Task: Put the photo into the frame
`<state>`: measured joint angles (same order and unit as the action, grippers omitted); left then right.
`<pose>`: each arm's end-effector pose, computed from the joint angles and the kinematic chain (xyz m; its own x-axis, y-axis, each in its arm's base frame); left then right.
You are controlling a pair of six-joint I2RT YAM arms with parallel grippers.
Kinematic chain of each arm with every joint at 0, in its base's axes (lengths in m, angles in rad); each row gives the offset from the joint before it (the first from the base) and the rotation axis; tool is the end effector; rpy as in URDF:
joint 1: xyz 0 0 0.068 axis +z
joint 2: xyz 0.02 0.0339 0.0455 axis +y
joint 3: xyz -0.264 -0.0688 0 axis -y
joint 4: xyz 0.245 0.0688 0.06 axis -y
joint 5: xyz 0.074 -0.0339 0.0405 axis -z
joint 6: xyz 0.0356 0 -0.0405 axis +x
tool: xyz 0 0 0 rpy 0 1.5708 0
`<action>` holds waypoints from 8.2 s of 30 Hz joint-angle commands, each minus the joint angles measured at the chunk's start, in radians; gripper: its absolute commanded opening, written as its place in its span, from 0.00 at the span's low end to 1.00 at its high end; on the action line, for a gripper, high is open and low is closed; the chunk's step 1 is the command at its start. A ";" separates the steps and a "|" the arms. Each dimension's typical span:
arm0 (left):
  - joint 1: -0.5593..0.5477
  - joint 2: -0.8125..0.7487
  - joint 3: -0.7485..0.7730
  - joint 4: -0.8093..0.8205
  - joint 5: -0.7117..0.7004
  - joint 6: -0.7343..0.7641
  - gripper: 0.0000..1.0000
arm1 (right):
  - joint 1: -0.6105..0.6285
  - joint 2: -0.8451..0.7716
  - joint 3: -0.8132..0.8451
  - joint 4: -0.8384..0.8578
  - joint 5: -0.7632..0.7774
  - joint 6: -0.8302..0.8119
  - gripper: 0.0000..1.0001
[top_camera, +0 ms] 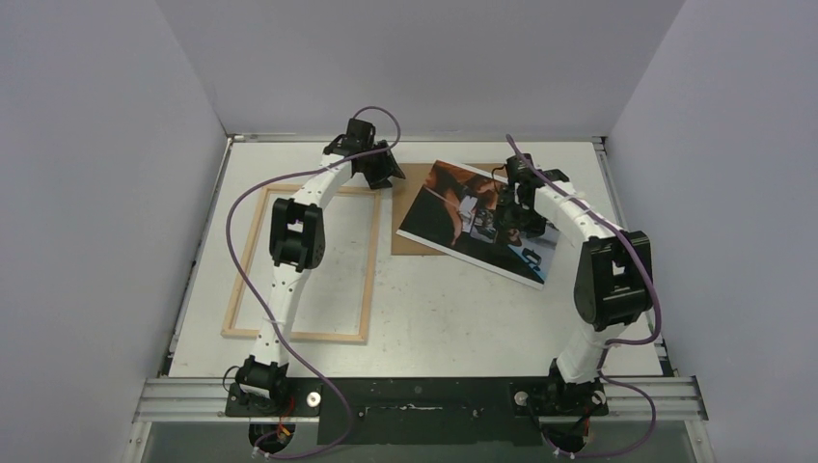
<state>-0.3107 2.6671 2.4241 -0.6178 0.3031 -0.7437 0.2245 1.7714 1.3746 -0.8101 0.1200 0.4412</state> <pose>0.5466 -0.1867 0.1515 -0.8544 -0.4043 -0.3265 -0.1378 0.7820 -0.6079 0.3526 0.0761 0.2307 -0.9005 0.2292 -0.3696 0.2268 0.9726 0.0508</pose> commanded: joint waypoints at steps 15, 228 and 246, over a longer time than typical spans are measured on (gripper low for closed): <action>0.002 -0.140 -0.093 -0.176 0.000 0.176 0.42 | 0.229 0.242 0.302 0.115 -0.151 -0.140 0.61; 0.079 -0.080 -0.265 0.487 0.449 -0.103 0.14 | 0.266 0.626 0.439 0.226 -0.451 0.152 0.84; 0.068 -0.103 -0.290 0.543 0.439 -0.098 0.14 | 0.261 0.647 0.437 0.219 -0.456 0.147 0.84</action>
<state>-0.2085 2.6347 2.1304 -0.1375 0.7078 -0.8524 0.4774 2.3093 1.8629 -0.4976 -0.3069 0.5732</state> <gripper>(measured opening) 0.137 0.839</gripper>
